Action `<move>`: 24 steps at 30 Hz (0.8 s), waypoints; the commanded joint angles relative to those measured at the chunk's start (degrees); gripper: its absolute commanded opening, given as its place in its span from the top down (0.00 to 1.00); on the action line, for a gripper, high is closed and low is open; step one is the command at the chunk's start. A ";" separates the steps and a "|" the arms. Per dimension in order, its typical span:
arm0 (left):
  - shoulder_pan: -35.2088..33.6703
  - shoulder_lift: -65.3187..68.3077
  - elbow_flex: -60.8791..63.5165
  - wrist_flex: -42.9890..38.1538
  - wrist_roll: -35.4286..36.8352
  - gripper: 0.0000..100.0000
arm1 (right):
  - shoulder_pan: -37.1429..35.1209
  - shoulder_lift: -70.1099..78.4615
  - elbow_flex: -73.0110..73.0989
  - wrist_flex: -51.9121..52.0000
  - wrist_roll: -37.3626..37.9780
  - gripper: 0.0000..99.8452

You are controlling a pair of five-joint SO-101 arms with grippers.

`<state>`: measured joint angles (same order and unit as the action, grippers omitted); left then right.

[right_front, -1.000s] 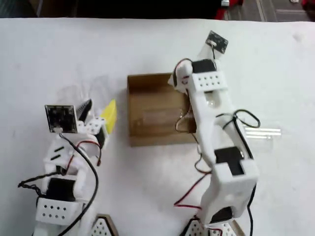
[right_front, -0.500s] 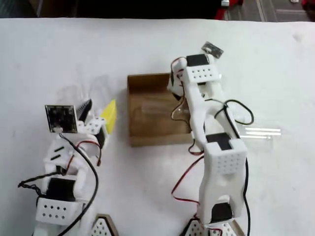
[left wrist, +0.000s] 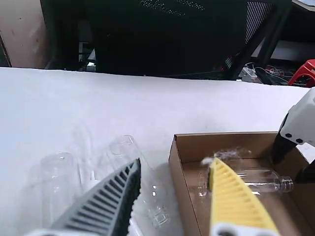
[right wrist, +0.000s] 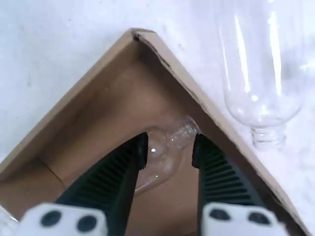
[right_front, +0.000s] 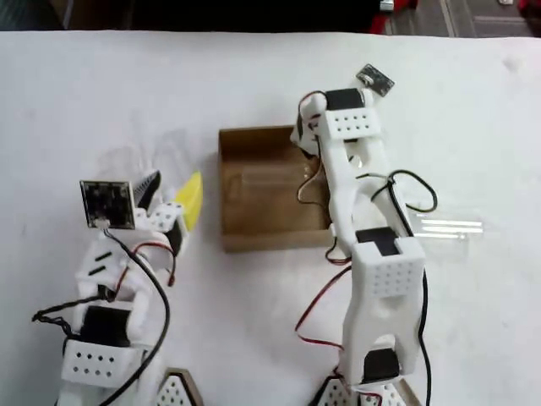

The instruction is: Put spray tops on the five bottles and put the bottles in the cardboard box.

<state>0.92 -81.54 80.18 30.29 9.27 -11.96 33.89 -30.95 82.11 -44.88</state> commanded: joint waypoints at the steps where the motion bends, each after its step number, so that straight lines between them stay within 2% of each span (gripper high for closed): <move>1: 0.57 -1.10 -1.67 -1.67 0.70 0.79 | 0.22 -0.57 -2.46 -0.92 -2.81 0.87; 4: 0.66 -1.10 -1.67 -1.67 0.70 0.79 | 0.57 1.54 -2.99 -0.92 -6.51 0.87; 15: 0.75 -1.10 -1.67 -1.67 0.70 0.79 | 0.04 6.37 -3.08 -2.95 -6.77 0.87; 20: 0.84 -1.10 -1.67 -1.67 0.70 0.79 | -0.31 6.29 -3.08 -3.47 -6.59 0.99; 24: 0.84 -1.10 -1.67 -1.67 0.70 0.79 | -0.13 5.41 -3.08 -3.38 -6.33 0.98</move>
<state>0.92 -81.54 80.18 30.29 9.27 -12.13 41.10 -31.82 79.38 -51.30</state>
